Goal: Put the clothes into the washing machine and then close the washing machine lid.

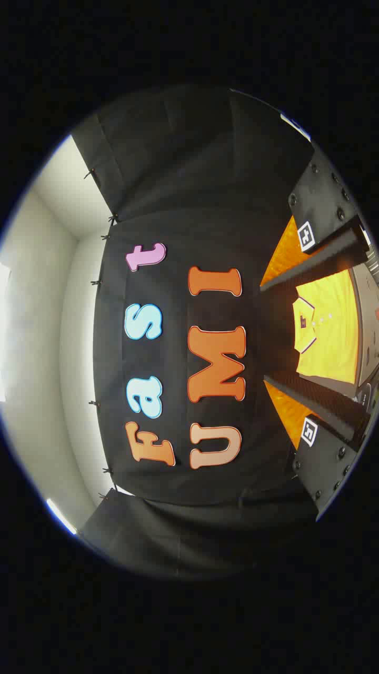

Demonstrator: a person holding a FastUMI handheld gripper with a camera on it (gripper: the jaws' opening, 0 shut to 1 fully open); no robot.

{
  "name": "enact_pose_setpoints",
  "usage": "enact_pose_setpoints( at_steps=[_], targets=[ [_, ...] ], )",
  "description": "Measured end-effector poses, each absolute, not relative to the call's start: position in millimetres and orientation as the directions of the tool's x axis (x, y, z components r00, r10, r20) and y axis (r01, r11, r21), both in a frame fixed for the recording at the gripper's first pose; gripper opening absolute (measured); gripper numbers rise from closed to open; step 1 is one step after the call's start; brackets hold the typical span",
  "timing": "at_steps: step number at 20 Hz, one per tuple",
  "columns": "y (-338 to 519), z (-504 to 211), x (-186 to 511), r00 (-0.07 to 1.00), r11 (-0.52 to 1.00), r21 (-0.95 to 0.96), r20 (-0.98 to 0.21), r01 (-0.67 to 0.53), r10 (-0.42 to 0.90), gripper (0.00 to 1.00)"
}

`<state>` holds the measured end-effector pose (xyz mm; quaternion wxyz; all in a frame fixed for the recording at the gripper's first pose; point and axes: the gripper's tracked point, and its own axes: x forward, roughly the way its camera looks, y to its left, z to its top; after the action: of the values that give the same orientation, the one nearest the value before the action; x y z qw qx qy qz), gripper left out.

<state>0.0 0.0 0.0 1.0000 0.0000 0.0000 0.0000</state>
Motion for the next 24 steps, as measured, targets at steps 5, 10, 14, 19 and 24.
enact_pose_setpoints(
  at_steps=[5, 10, 14, 19, 24],
  targets=[
    [-2, 0, 7, 1.000, 1.000, -0.004, -0.006, 0.003, -0.003, 0.98],
    [1, -6, 12, 1.000, 1.000, 0.003, -0.023, -0.010, 0.011, 0.98],
    [4, -2, 15, 1.000, 1.000, -0.019, -0.017, -0.022, 0.022, 0.98],
    [2, -2, 20, 1.000, 0.999, -0.019, -0.016, -0.027, 0.026, 0.98],
    [-6, -2, 27, 1.000, 1.000, -0.013, -0.014, -0.019, 0.019, 0.98]
  ],
)
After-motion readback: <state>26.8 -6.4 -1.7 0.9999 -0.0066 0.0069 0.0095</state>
